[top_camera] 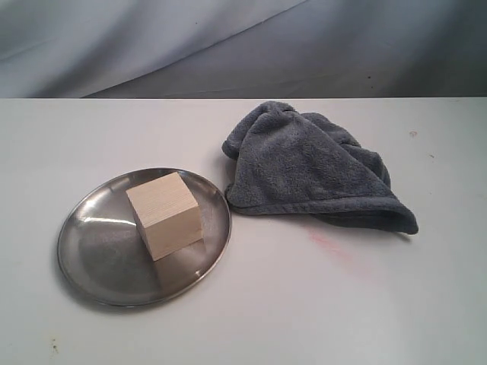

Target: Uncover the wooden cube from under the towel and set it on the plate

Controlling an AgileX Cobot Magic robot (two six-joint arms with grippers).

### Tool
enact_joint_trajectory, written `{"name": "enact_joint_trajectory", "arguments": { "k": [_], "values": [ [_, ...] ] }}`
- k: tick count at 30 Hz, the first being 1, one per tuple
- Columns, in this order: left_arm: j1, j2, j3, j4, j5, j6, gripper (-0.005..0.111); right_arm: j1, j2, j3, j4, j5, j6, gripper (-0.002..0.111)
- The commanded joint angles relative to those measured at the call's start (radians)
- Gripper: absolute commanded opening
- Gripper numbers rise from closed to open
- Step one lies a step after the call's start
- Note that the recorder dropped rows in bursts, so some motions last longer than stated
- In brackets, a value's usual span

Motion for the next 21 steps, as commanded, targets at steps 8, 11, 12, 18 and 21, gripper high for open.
{"name": "enact_joint_trajectory", "arguments": {
  "k": [8,11,12,18,21],
  "values": [
    [-0.005,-0.004,0.004,-0.002,-0.002,-0.003,0.000,-0.006,-0.045,0.003,-0.041,0.048,-0.002,0.000],
    [-0.005,-0.004,0.004,-0.002,-0.002,-0.003,0.000,-0.006,-0.045,0.003,-0.088,0.054,0.083,0.000],
    [-0.005,-0.004,0.004,-0.002,-0.002,-0.003,0.000,-0.006,-0.045,0.003,-0.088,0.056,0.083,0.000],
    [-0.005,-0.004,0.004,-0.002,-0.002,-0.003,0.000,-0.006,-0.045,0.003,-0.073,0.058,0.083,0.000],
    [-0.005,-0.004,0.004,-0.002,-0.002,-0.003,0.000,-0.006,-0.045,0.003,-0.064,0.058,0.083,0.000]
  ]
}}
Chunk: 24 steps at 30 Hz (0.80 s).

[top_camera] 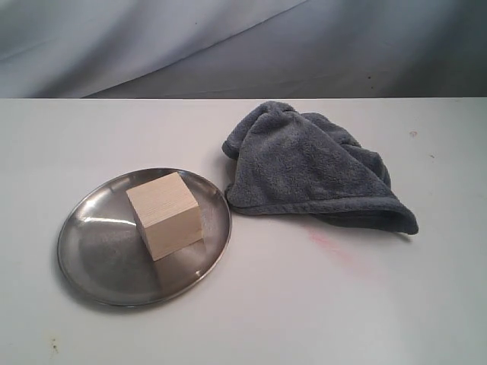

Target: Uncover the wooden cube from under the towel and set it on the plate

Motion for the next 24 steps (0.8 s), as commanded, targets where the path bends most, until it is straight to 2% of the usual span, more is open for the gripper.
{"name": "enact_joint_trajectory", "arguments": {
  "k": [1,24],
  "values": [
    [-0.005,-0.004,0.004,-0.002,-0.002,-0.003,0.000,-0.006,-0.007,0.003,0.015,0.003,0.000,0.000],
    [-0.005,-0.004,0.004,-0.002,-0.002,-0.003,0.000,-0.006,-0.007,0.003,0.039,0.003,0.000,0.000]
  ]
}}
